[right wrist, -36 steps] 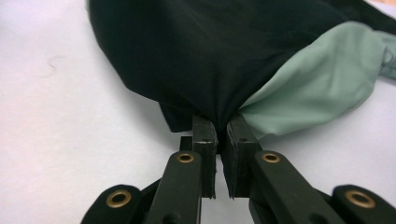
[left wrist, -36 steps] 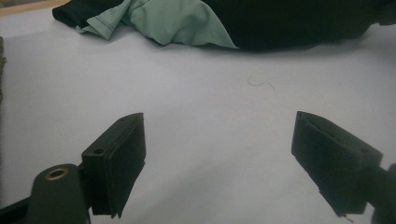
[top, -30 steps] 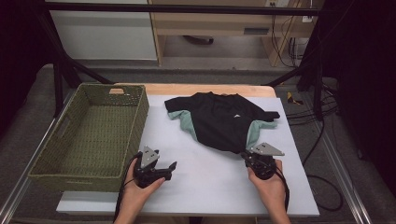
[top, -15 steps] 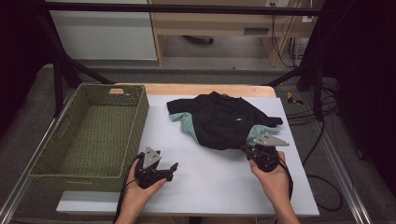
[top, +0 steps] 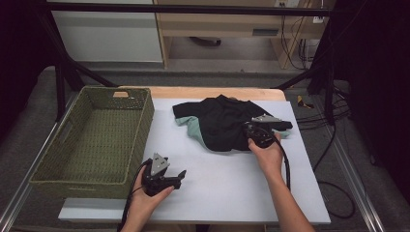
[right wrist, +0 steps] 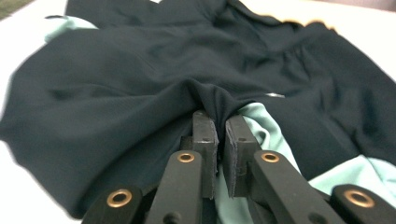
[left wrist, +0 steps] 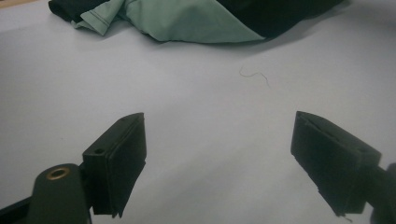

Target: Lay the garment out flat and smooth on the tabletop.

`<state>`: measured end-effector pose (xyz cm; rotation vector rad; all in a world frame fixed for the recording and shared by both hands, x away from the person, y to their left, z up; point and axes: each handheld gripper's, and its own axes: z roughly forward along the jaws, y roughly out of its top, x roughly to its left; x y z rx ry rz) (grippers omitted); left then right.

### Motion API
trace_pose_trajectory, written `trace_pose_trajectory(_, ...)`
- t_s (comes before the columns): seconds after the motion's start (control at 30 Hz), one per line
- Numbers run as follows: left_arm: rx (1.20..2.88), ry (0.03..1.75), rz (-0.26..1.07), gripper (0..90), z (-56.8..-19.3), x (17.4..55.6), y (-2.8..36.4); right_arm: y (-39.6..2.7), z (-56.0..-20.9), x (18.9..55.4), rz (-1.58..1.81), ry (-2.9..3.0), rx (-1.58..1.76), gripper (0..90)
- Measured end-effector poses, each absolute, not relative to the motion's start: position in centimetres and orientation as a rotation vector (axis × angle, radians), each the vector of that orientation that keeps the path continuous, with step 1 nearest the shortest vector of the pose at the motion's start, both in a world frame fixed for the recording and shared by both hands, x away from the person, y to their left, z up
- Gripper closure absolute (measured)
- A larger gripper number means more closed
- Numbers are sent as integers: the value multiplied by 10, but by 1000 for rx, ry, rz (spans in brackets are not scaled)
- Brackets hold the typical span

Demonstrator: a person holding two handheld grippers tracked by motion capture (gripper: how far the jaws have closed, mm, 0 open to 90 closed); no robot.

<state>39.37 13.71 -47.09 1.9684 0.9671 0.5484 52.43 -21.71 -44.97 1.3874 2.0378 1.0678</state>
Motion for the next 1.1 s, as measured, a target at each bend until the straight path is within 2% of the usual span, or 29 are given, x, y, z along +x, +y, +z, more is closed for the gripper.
trace_pose_trajectory(0.13, 1971, 975, 537, 185, -473, 395, 137, -222, -455, 536, 1101, 1980, 1448, 853)
trace_pose_trajectory(0.3, 1966, 977, 541, 184, -472, 395, 138, -214, -450, 532, 1073, 1989, 1392, 825)
trace_pose_trajectory(0.57, 1953, 993, 542, 184, -472, 396, 141, -220, -438, 499, 1109, 1950, 1312, 573)
trace_pose_trajectory(0.7, 1951, 999, 541, 183, -472, 396, 143, -224, -437, 477, 1094, 1951, 1268, 508)
trace_pose_trajectory(0.9, 1945, 1012, 547, 183, -472, 397, 145, -226, -452, 449, 1082, 1989, 1257, 500)
trace_pose_trajectory(1.1, 1955, 1004, 555, 183, -472, 396, 144, -221, -478, 445, 1049, 2048, 1280, 518)
